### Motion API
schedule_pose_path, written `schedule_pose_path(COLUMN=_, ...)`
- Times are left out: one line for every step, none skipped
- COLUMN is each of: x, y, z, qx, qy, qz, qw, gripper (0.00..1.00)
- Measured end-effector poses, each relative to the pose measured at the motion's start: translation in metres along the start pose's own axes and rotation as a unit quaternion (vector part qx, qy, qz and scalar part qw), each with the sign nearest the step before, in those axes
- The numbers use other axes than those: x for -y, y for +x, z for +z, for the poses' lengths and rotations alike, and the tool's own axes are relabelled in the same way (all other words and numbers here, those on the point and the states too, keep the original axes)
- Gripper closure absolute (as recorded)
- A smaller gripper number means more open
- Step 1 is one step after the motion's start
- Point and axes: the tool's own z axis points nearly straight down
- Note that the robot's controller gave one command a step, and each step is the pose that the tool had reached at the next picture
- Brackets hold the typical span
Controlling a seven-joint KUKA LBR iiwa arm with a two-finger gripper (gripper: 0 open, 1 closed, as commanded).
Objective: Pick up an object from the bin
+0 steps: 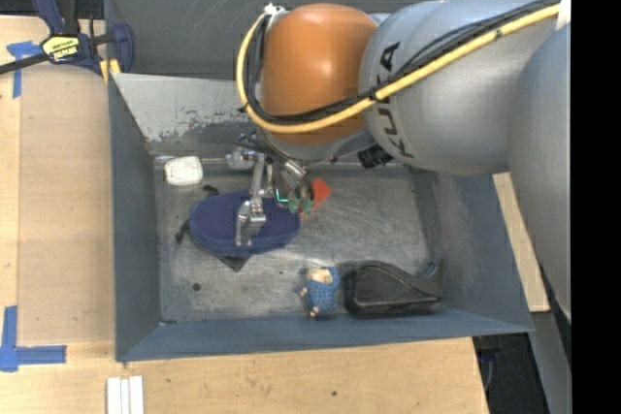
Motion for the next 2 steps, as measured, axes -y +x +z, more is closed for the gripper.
schedule_pose_path(x=0.0105, y=-0.04, z=0.1022, qx=0.0076, qy=-0.003, qz=-0.048, qw=0.9988, gripper=0.0)
schedule_pose_path(x=0.0114, y=-0.0389, z=0.1039, qx=0.0039, qy=-0.002, qz=-0.046, qw=0.9989, gripper=1.0)
